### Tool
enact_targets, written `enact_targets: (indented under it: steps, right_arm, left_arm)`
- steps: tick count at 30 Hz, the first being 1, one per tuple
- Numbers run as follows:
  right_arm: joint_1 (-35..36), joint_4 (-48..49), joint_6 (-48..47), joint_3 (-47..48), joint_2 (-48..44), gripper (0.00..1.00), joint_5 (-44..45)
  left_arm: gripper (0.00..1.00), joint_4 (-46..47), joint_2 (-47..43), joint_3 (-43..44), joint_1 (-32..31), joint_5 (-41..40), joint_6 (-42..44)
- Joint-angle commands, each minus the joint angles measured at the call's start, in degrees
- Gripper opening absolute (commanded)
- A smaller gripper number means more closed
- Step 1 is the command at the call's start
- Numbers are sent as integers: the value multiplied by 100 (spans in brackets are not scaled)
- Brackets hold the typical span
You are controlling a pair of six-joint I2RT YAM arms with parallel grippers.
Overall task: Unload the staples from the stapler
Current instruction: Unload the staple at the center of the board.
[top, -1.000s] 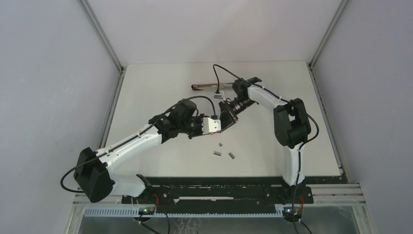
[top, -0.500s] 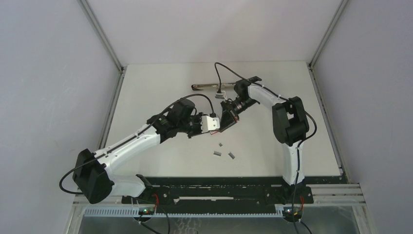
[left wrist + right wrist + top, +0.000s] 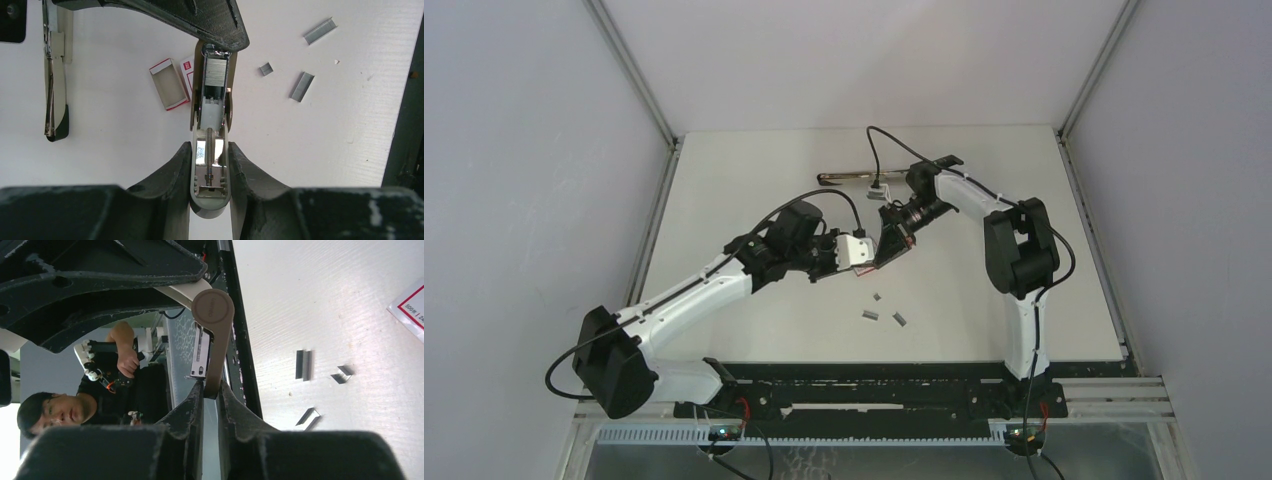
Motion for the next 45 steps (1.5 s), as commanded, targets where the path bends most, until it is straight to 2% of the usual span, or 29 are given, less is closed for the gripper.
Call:
enact_targets:
  steps: [1, 5, 11, 17, 21, 27, 35, 45]
  right_arm:
    - [-41, 311, 245, 57, -122, 5, -129]
    - [-59, 383, 325, 49, -124, 0, -25]
    - [-77, 551, 449, 9, -245, 0, 179]
    - [-77, 629, 483, -36, -359, 0, 352]
    - [-60, 734, 445, -112, -472, 0, 523]
    - [56, 806, 292, -180, -676, 0, 783]
    - [217, 833, 146, -233, -842, 0, 898]
    - [315, 700, -115, -226, -998, 0, 832]
  left_arm:
    - [11, 216, -196, 18, 25, 211, -142]
    - [34, 216, -208, 29, 25, 258, -183]
    - [68, 182, -234, 44, 34, 425, -243]
    - [87, 116, -198, 142, 106, 665, -398]
    - [100, -64, -39, 448, 451, 1338, -815]
    - [100, -929, 771, 1399, 1012, 2483, -1252]
    - [100, -1994, 1984, 2444, 1267, 3529, -1353]
    - [97, -3097, 2882, 3138, 1289, 4192, -671]
